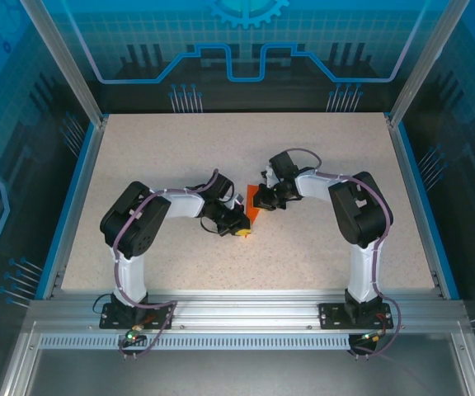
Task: Fold a paper plane with a square sheet of paper (fold left side to right side)
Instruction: Fold the wing for the fifth time at the center of the table.
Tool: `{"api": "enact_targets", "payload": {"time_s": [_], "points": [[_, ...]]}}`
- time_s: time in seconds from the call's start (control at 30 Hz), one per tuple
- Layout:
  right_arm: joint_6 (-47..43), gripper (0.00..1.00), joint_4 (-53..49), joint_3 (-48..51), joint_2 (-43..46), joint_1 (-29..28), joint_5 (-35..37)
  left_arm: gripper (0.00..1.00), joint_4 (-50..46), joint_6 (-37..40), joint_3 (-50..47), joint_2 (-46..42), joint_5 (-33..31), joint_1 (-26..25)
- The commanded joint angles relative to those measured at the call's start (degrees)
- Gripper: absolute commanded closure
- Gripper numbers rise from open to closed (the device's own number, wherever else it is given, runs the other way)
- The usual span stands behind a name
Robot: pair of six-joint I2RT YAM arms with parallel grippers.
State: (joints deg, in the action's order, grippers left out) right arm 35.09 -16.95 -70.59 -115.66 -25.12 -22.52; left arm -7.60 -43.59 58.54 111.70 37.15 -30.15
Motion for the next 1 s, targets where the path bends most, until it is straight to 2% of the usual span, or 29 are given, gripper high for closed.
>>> {"api": "enact_targets", "payload": {"time_s": [0.0, 0.97], "points": [[-0.9, 0.91, -3.92, -0.25, -2.21, -0.36, 3.35, 0.95, -6.37, -0.9, -2.89, 0.05, -0.94, -0.09], [-2.53, 0.91, -3.35, -2.34, -2.91, 0.98, 3.5, 0.96, -8.66, 1.2, -6.19, -5.62, -1.64, -0.09]]}}
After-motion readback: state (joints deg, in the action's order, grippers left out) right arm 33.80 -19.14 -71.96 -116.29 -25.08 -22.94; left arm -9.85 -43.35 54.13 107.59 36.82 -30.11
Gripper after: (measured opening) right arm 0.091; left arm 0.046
